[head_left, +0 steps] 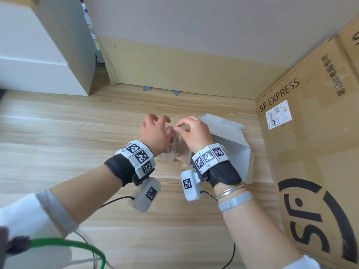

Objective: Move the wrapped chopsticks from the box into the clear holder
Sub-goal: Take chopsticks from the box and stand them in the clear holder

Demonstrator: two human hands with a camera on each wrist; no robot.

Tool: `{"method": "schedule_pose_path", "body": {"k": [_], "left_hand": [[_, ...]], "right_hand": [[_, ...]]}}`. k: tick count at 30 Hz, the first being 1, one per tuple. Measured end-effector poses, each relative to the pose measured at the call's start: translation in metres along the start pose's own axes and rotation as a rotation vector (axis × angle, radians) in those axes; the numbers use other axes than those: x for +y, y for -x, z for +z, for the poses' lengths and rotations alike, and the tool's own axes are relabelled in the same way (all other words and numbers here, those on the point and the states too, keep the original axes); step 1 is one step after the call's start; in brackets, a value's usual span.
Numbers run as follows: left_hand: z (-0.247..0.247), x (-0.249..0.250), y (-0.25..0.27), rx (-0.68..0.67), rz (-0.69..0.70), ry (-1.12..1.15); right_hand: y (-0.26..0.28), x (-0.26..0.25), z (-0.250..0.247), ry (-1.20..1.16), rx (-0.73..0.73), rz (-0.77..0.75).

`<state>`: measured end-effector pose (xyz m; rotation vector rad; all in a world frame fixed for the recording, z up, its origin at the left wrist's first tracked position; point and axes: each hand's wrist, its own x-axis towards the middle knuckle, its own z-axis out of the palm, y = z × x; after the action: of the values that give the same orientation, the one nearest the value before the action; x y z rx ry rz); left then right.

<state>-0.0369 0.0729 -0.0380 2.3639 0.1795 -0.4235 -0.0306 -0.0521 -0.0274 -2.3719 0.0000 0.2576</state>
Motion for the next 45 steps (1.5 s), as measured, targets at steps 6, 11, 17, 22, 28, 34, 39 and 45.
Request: {"method": "schedule_pose_path", "body": {"k": [6, 11, 17, 22, 28, 34, 39, 45], "left_hand": [[0.007, 0.028, 0.006, 0.013, 0.244, 0.017], [0.026, 0.051, 0.014, -0.096, 0.331, 0.098], [0.058, 0.056, 0.015, -0.282, 0.176, 0.005], [0.07, 0.057, 0.007, -0.34, 0.022, -0.089], [0.083, 0.054, 0.0, -0.402, -0.01, -0.197], [0.083, 0.05, 0.001, -0.373, -0.02, -0.041], [0.079, 0.045, 0.008, -0.24, 0.117, 0.156], [0.08, 0.037, 0.019, -0.202, 0.132, 0.202]], "right_hand": [[0.006, 0.018, -0.02, 0.05, -0.014, 0.069], [0.016, 0.041, -0.04, 0.107, -0.039, 0.154], [0.027, 0.067, -0.051, 0.113, -0.065, 0.183], [0.032, 0.085, -0.051, 0.113, -0.131, 0.195], [0.034, 0.096, -0.051, 0.118, -0.163, 0.212], [0.037, 0.1, -0.051, 0.126, -0.183, 0.241], [0.036, 0.102, -0.043, 0.2, -0.211, 0.268], [0.032, 0.108, -0.026, 0.297, -0.211, 0.314]]}}
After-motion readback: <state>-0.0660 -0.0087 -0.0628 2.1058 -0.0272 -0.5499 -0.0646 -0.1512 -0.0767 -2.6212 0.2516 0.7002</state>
